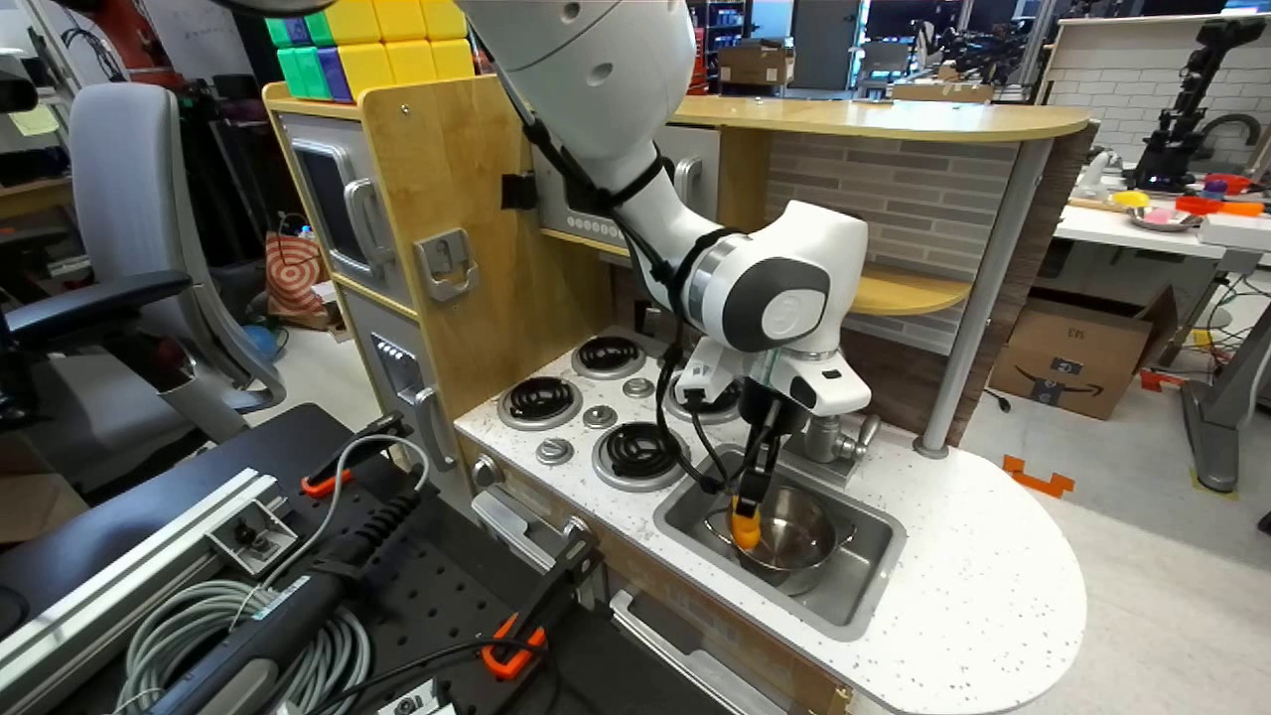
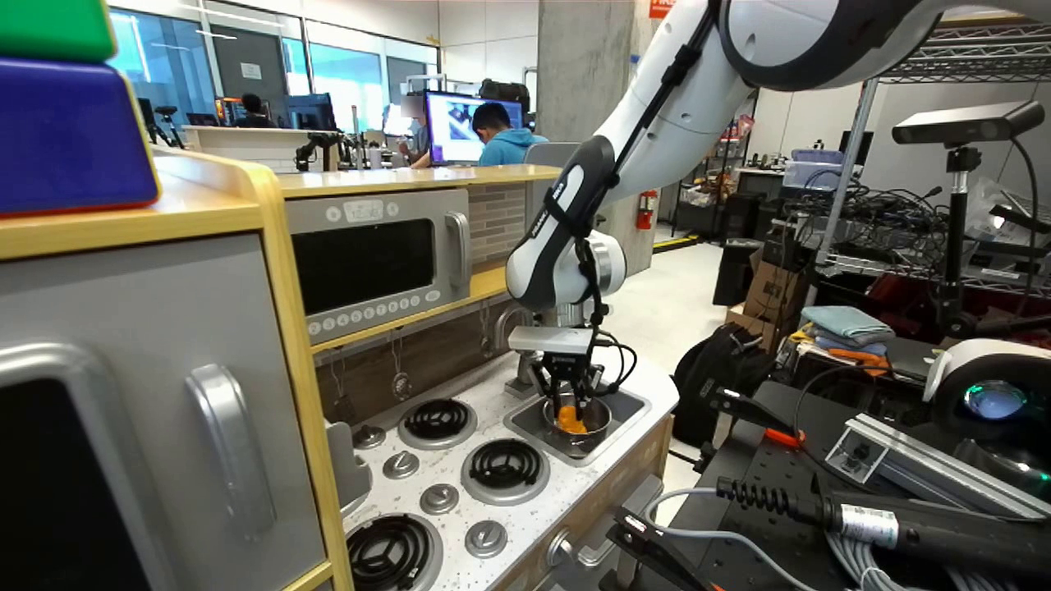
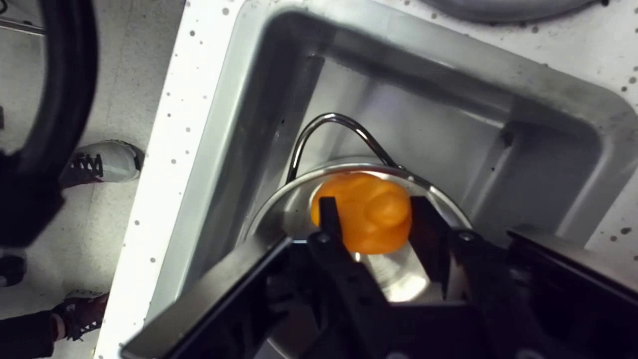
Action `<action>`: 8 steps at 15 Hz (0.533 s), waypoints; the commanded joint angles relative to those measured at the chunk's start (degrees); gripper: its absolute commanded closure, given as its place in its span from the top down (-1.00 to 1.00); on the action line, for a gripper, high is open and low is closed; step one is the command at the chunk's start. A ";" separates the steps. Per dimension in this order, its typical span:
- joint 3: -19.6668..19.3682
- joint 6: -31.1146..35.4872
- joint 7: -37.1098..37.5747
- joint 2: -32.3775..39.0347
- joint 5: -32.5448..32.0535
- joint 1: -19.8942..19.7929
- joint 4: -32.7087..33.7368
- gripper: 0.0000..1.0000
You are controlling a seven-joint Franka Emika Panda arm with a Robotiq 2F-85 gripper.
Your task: Put the carrot plush toy in the pot in the sink
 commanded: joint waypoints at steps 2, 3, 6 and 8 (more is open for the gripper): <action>-0.05 -3.02 6.08 5.46 2.15 -2.55 8.73 -0.70; -0.01 -2.82 7.14 6.22 2.12 -2.96 9.83 -0.70; -0.35 -2.40 10.30 8.48 1.62 -3.85 12.70 -0.70; -0.82 -2.61 12.65 10.60 1.14 -4.15 15.22 -0.70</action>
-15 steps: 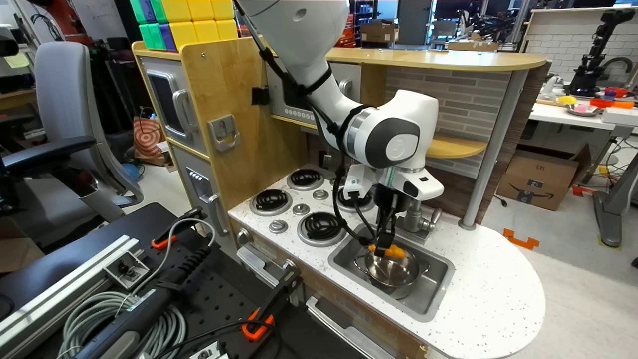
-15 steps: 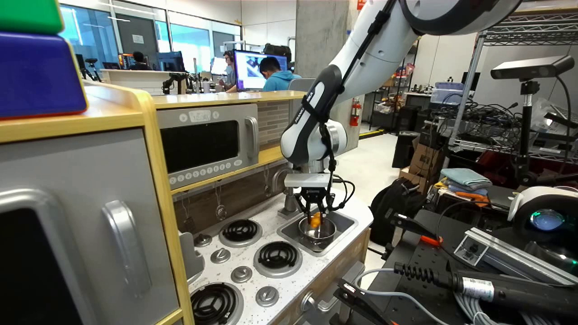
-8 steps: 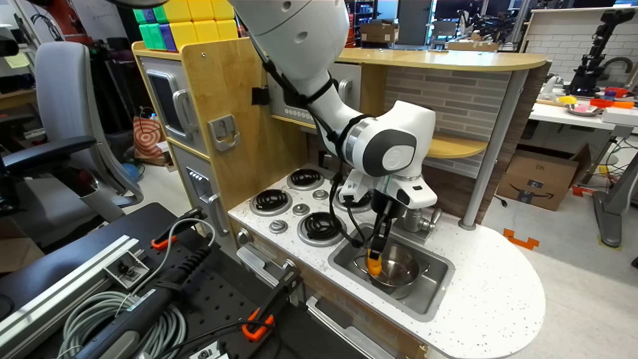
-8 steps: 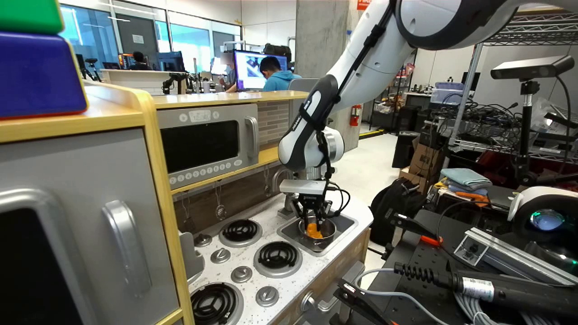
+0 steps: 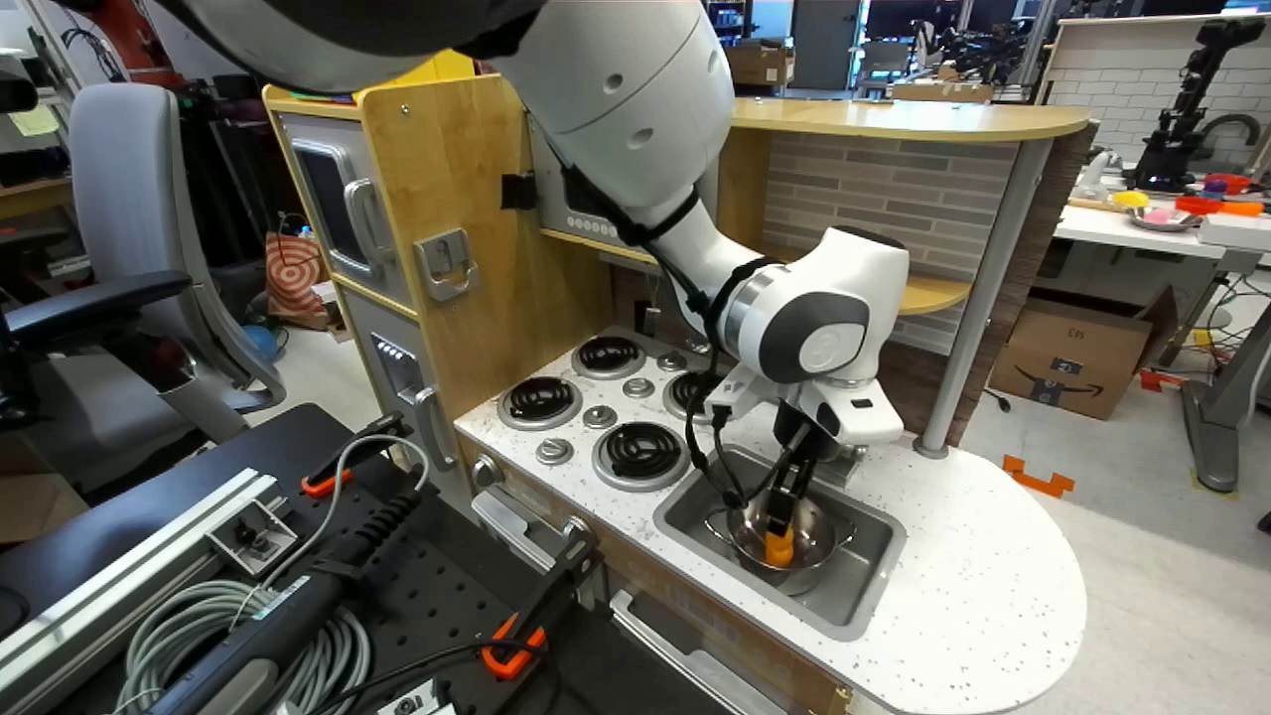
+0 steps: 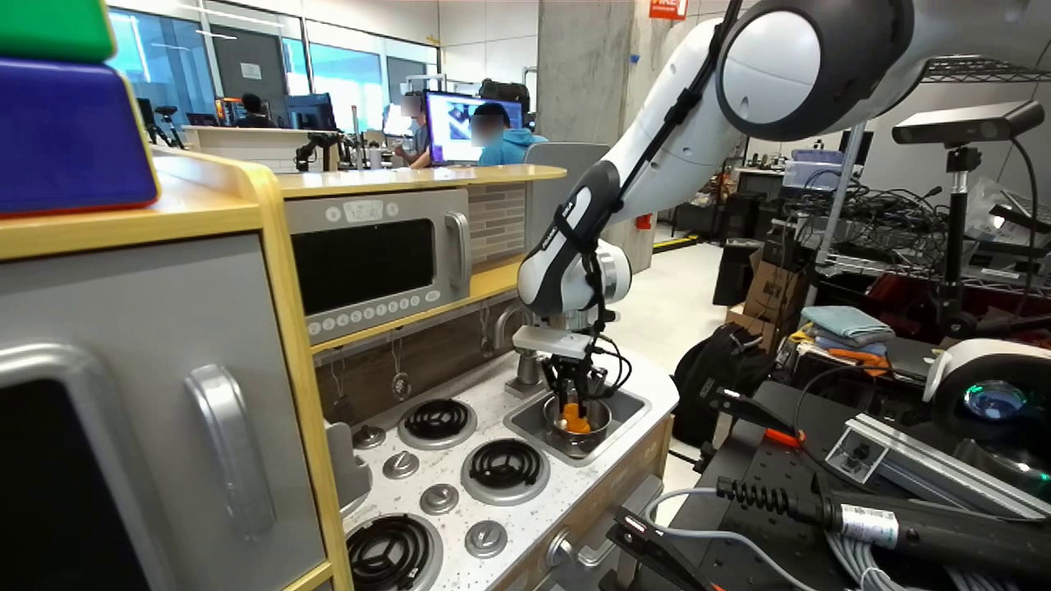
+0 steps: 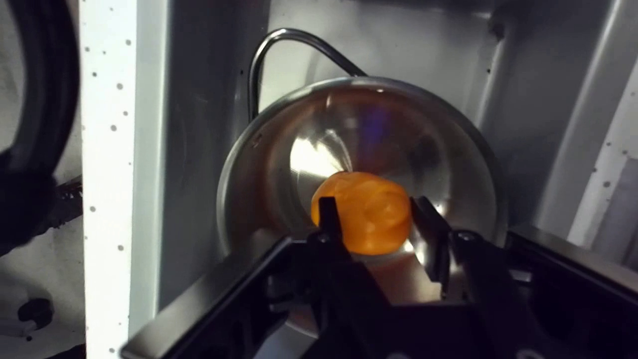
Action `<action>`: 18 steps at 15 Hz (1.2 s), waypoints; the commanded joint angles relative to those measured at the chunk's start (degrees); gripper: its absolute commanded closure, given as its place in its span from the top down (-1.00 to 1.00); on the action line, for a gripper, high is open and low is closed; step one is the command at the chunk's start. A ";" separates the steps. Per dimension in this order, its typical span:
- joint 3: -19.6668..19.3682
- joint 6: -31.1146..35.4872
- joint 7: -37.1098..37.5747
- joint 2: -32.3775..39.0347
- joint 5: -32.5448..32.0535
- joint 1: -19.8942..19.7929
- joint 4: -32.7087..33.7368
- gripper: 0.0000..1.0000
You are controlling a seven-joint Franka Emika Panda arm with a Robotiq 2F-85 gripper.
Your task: Put the carrot plush toy in the pot in the sink
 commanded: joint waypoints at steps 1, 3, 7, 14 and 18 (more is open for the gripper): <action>-0.58 -3.34 4.06 5.03 0.55 -0.99 7.78 -0.70; -0.63 -3.42 5.70 6.46 0.32 -1.21 9.62 -0.70; 0.09 -4.72 6.62 7.49 0.10 -1.66 11.81 -0.64; 4.33 -2.81 -1.34 -1.21 1.63 -3.89 3.87 -1.00; 5.60 -7.24 -7.42 -8.39 0.51 -5.73 -1.62 -1.00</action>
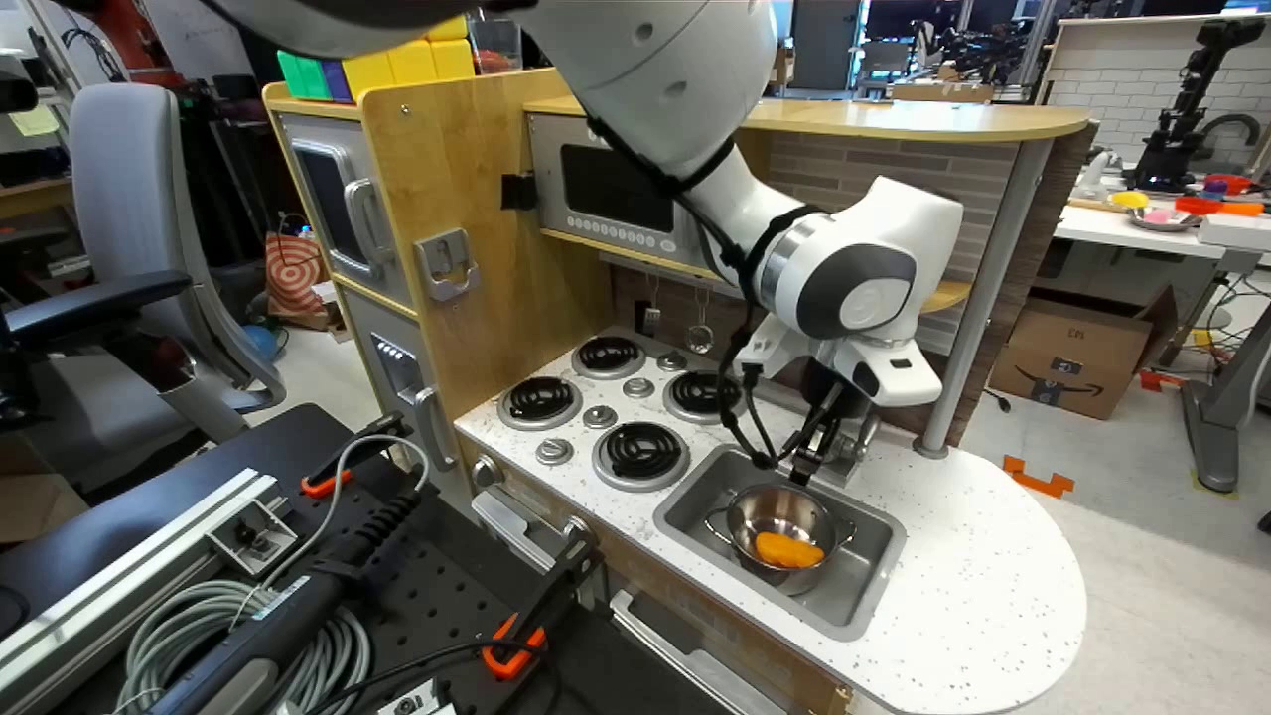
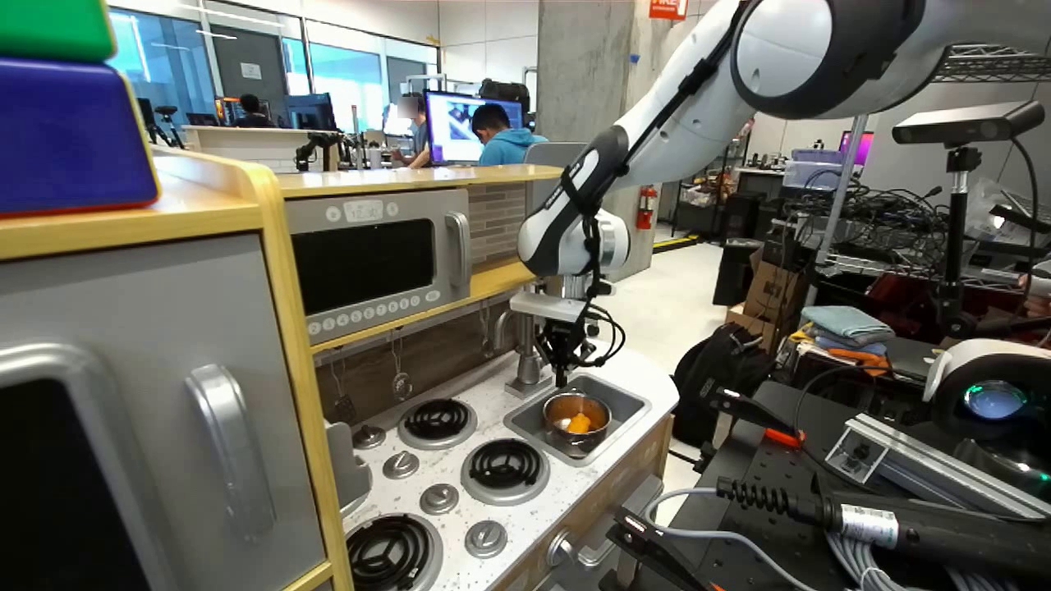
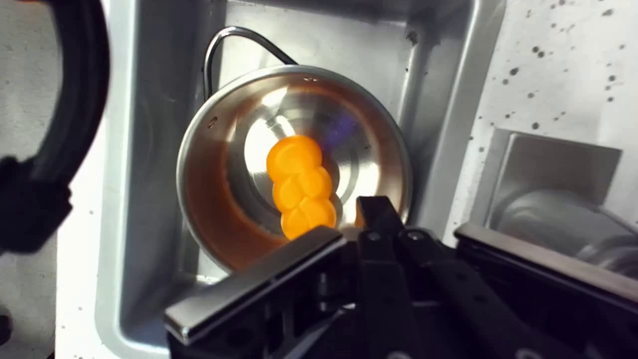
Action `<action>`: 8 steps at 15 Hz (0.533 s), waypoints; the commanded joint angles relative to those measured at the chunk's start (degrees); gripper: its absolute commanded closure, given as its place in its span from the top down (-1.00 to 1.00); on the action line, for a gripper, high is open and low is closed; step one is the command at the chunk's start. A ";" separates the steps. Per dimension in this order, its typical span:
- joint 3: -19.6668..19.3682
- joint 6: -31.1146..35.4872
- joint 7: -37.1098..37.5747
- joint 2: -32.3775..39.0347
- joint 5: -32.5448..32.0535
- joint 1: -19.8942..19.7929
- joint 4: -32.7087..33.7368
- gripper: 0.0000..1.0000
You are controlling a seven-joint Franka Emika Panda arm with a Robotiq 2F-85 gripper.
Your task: Put the carrot plush toy in the pot in the sink
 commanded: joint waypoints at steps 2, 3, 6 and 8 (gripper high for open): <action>1.91 -7.43 -8.26 -11.95 -0.49 -1.93 -9.93 -1.00; 0.83 -8.88 -10.20 -12.39 0.10 -1.31 -11.01 -1.00; -0.13 -15.79 -15.79 -16.70 -0.69 -0.92 -14.09 -1.00; -1.19 -20.31 -18.55 -18.84 -1.10 -0.64 -15.21 -1.00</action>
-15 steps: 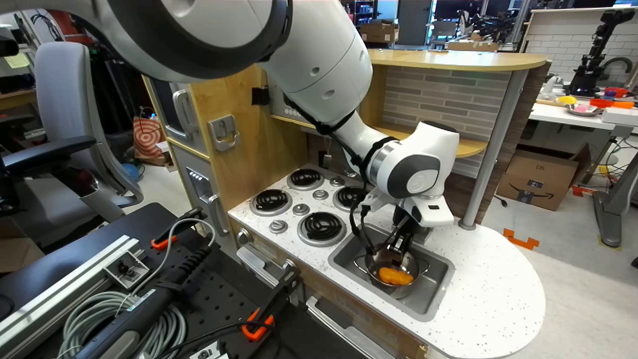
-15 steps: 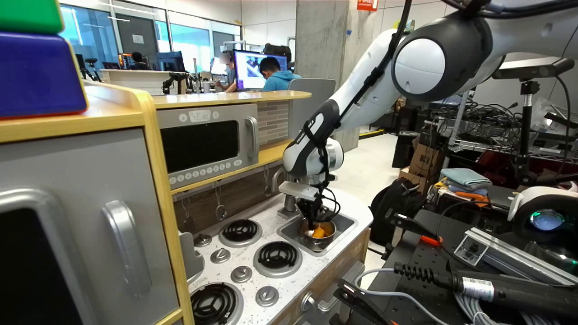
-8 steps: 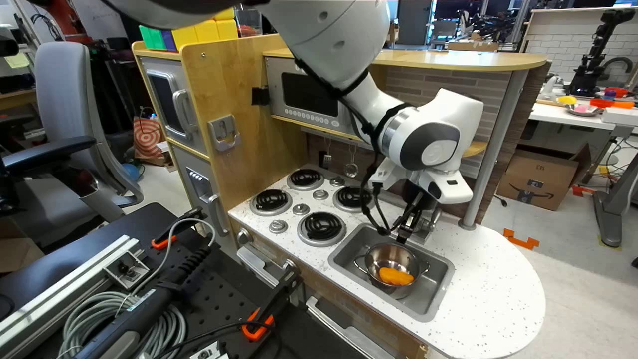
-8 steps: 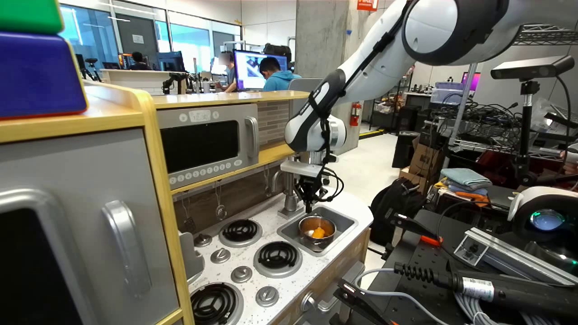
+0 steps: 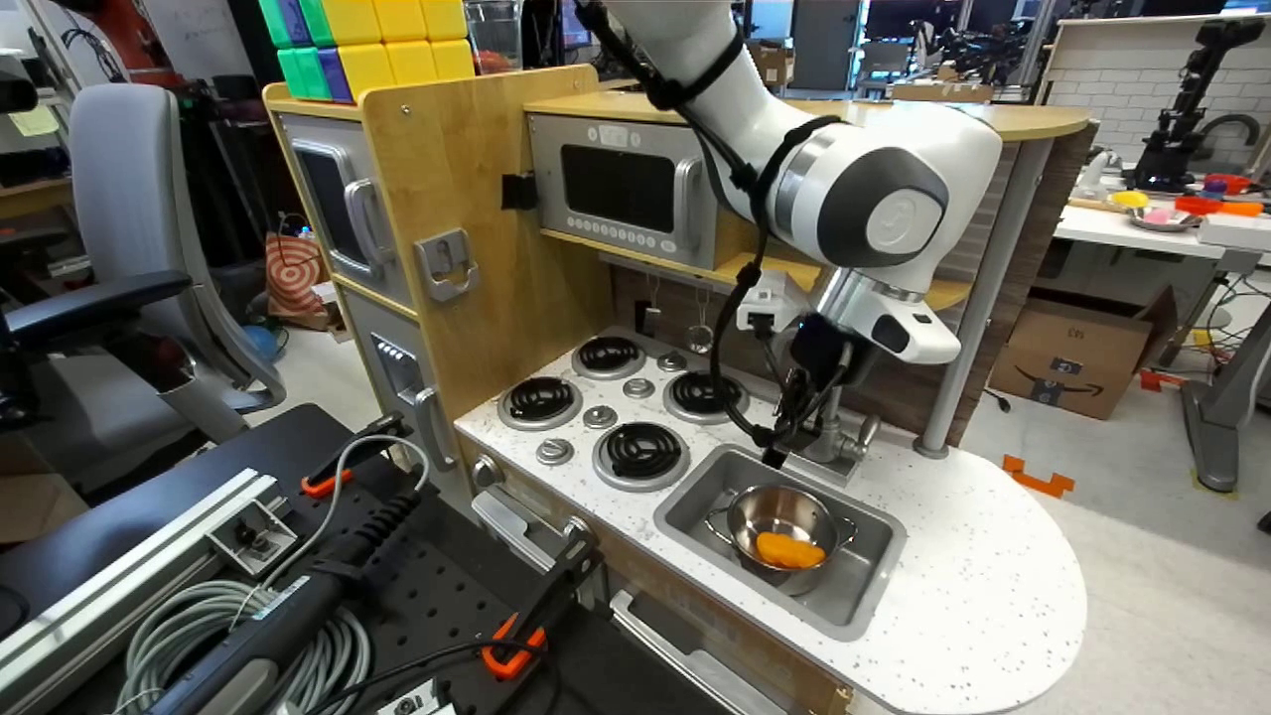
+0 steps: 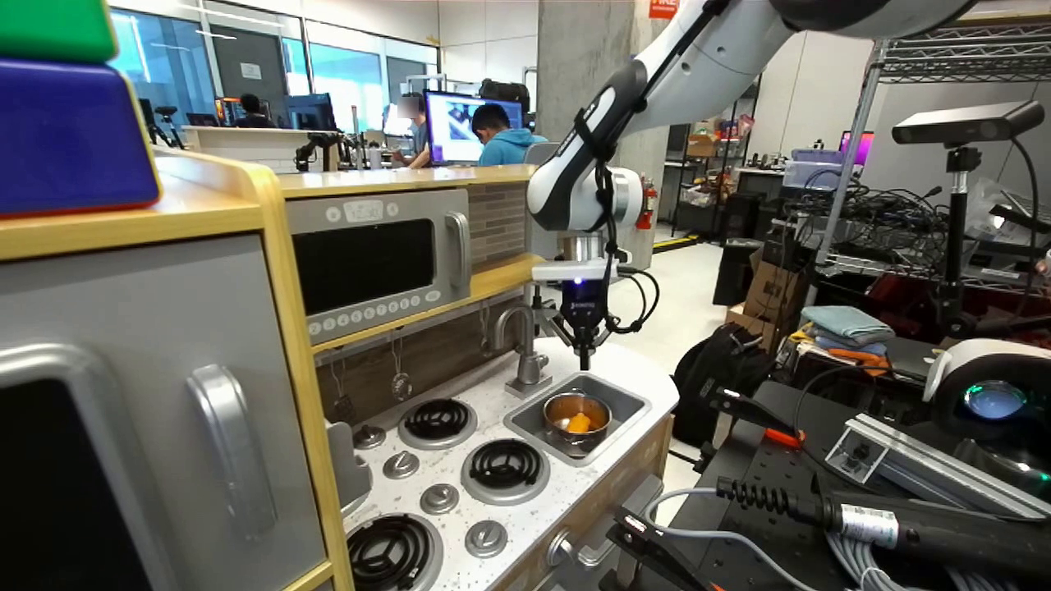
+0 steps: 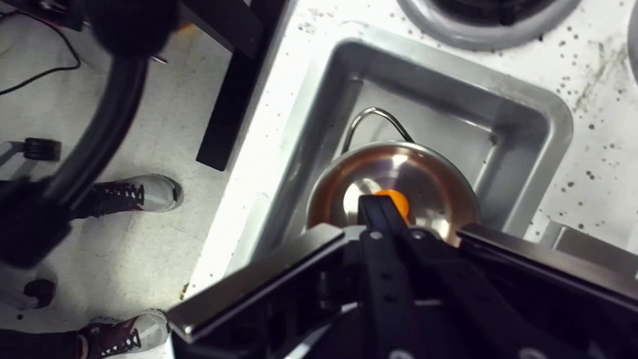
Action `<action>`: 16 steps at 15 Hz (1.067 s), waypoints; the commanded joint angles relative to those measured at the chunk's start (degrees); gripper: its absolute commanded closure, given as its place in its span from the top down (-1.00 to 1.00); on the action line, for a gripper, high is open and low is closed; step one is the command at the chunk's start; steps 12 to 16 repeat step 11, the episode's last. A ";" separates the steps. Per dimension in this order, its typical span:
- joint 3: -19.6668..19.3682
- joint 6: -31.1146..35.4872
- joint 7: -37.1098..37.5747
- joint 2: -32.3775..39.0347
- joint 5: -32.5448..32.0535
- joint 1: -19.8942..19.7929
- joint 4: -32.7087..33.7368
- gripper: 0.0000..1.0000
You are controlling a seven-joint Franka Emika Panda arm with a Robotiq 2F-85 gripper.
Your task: Put the carrot plush toy in the pot in the sink
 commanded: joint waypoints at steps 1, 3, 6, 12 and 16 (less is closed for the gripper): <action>-1.58 -7.62 -5.61 -6.53 -0.71 0.40 -4.97 -1.00; -2.49 -10.95 -7.68 -8.21 -1.01 0.64 -5.71 -1.00; -3.42 -15.88 -10.92 -9.98 -1.48 0.72 -5.97 -1.00; -4.13 -16.24 -10.28 -8.26 -0.03 0.75 -3.89 -0.52; -4.13 -16.24 -10.28 -8.26 -0.03 0.75 -3.89 -0.52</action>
